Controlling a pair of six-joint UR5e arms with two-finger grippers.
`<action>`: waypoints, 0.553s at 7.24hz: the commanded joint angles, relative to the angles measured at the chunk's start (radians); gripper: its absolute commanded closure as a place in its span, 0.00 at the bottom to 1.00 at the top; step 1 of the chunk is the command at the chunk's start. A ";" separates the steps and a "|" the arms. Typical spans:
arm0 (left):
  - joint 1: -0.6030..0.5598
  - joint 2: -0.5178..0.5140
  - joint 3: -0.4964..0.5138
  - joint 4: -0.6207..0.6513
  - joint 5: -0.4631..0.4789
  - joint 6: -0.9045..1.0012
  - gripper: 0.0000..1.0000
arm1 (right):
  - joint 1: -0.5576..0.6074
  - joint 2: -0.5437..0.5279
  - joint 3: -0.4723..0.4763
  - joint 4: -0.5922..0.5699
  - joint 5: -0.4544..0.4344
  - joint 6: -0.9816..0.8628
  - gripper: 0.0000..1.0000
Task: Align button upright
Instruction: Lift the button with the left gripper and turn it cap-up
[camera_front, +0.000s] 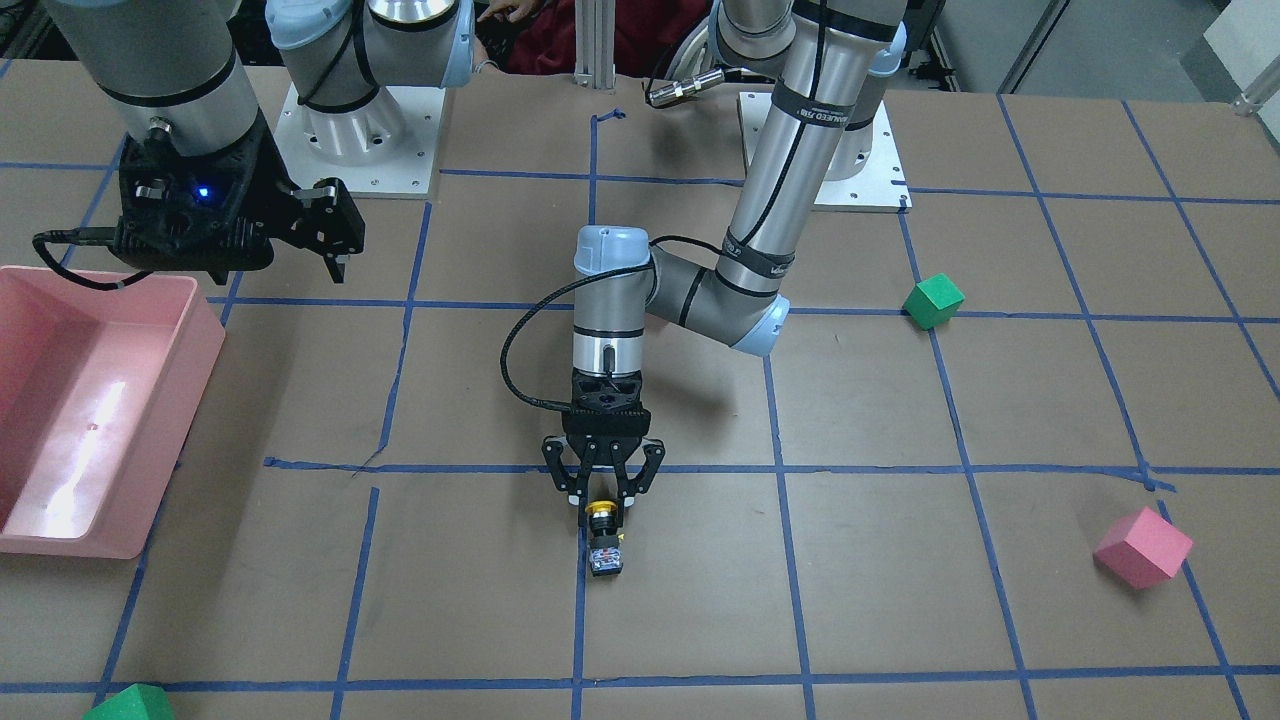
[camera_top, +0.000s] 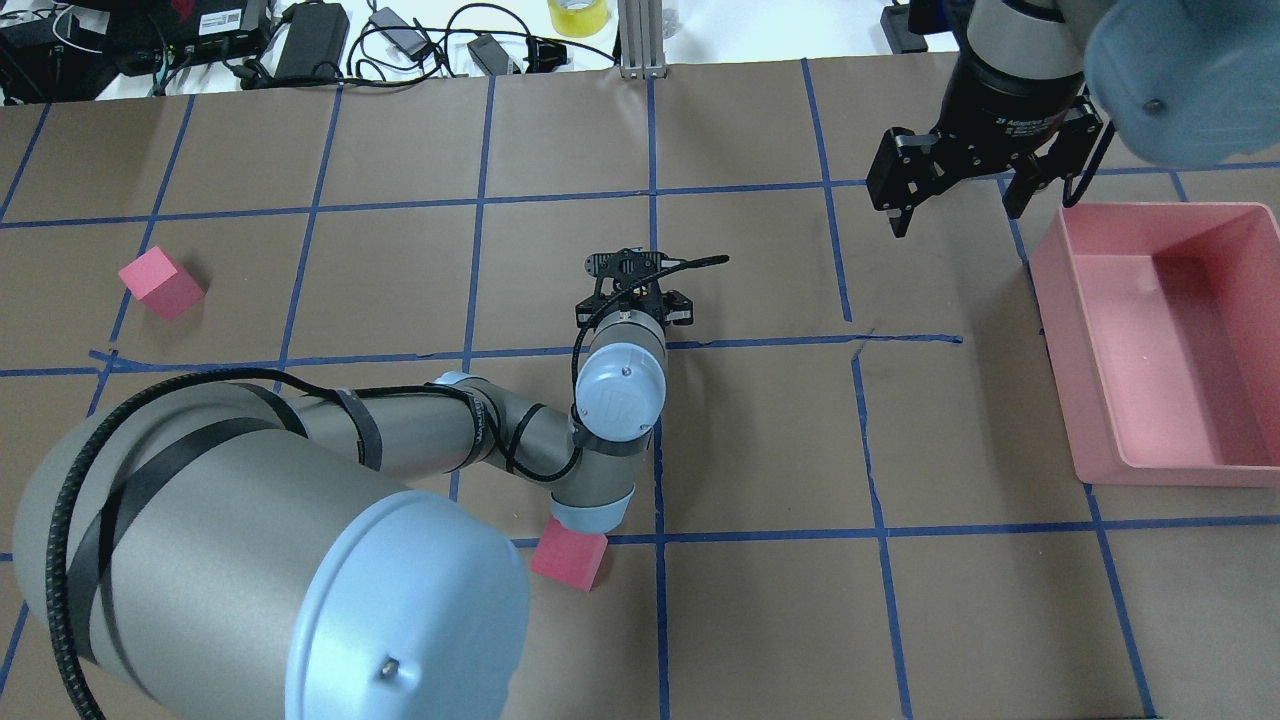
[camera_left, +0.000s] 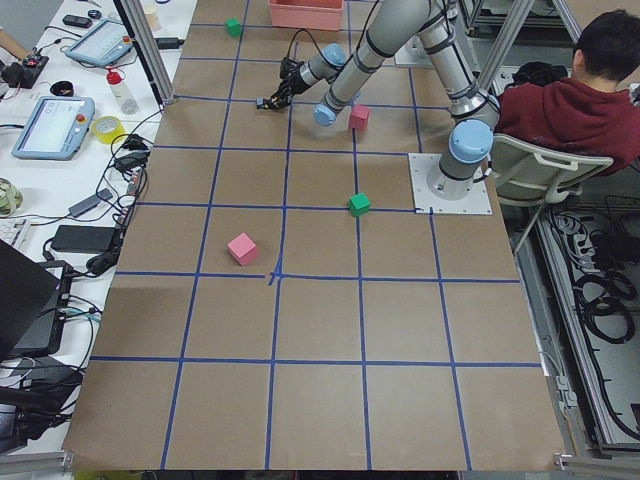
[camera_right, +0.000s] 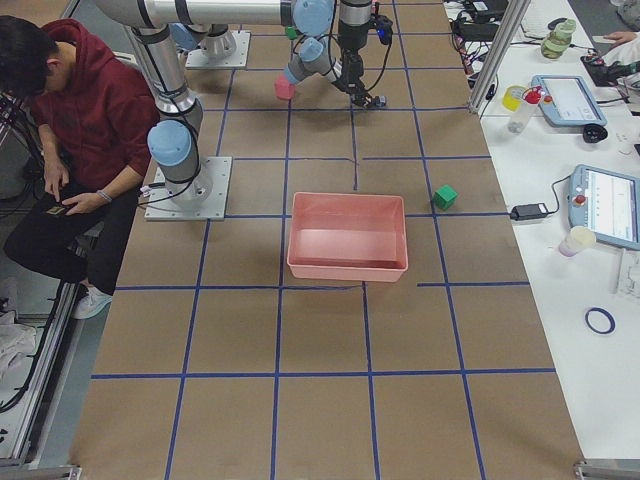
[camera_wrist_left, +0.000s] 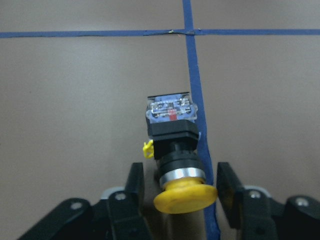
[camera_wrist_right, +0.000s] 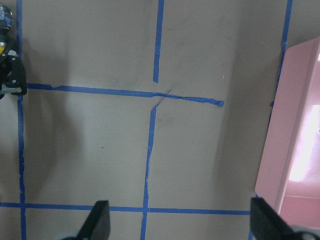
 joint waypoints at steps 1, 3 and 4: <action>-0.002 0.034 0.009 -0.051 -0.005 0.017 0.98 | 0.000 -0.001 0.001 0.003 0.000 0.022 0.00; 0.000 0.118 0.145 -0.363 -0.002 0.021 1.00 | 0.000 -0.001 0.001 0.003 -0.002 0.025 0.00; 0.003 0.169 0.215 -0.611 -0.008 0.005 1.00 | 0.001 -0.001 0.001 0.003 -0.002 0.025 0.00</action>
